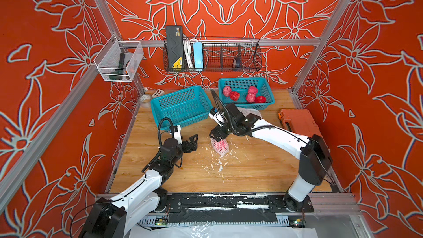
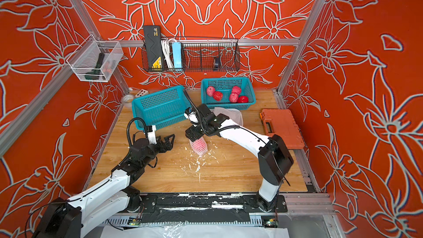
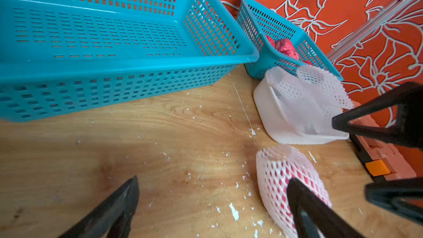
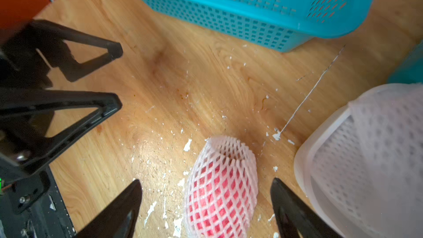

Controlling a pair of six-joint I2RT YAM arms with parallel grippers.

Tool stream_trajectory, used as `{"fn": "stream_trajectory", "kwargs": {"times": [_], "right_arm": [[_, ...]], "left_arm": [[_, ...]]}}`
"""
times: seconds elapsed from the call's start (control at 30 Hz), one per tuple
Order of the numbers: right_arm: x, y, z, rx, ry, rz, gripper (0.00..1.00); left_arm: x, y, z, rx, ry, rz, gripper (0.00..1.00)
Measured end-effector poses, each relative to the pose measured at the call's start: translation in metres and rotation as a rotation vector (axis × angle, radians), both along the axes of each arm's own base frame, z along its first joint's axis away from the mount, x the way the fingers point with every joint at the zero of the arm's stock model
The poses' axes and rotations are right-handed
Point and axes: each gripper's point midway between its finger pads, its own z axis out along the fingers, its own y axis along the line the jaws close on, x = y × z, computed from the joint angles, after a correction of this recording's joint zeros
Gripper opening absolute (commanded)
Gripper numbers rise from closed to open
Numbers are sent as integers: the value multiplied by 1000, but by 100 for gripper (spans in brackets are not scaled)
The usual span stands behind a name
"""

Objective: Remove foam nets from apples
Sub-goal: Remove the foam net from the apple.

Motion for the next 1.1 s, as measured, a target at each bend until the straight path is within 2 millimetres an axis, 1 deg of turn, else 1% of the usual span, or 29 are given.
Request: {"fn": "stream_trajectory", "kwargs": {"times": [0.1, 0.27, 0.37, 0.47, 0.57, 0.7, 0.77, 0.87, 0.9, 0.97, 1.0, 1.03, 1.1], "right_arm": [[-2, 1, -19, -108, 18, -10, 90], [0, -4, -47, -243, 51, -38, 91], [1, -8, -56, -293, 55, -55, 92], [6, -12, -62, -333, 47, -79, 92], [11, -7, -68, -349, 40, -86, 92], [12, -1, -83, -363, 56, -82, 87], [12, 1, -89, -366, 69, -79, 82], [12, 7, -94, -355, 89, -71, 67], [12, 10, -95, -349, 93, -66, 61], [11, 12, -96, -340, 98, -60, 45], [11, 13, -95, -333, 100, -56, 39], [11, 15, -95, -324, 97, -53, 37], [12, 19, -93, -303, 93, -48, 26]], "left_arm": [[-1, -3, 0, -17, -2, -13, 98], [-7, -3, -11, -15, 21, -27, 98], [-8, -4, -12, -15, 21, -33, 98], [-7, -4, -12, -11, 20, -34, 98], [-7, -4, -14, -8, 26, -35, 98], [-7, -4, -15, -4, 30, -38, 98], [-7, -4, -15, -2, 29, -39, 98], [-7, -4, -15, 5, 26, -41, 98], [-7, -4, -15, 6, 25, -42, 98], [-8, -4, -15, 9, 24, -41, 98], [-8, -3, -15, 10, 24, -40, 98], [-8, -3, -14, 11, 24, -38, 98], [-8, -2, -13, 11, 21, -35, 98]]}}
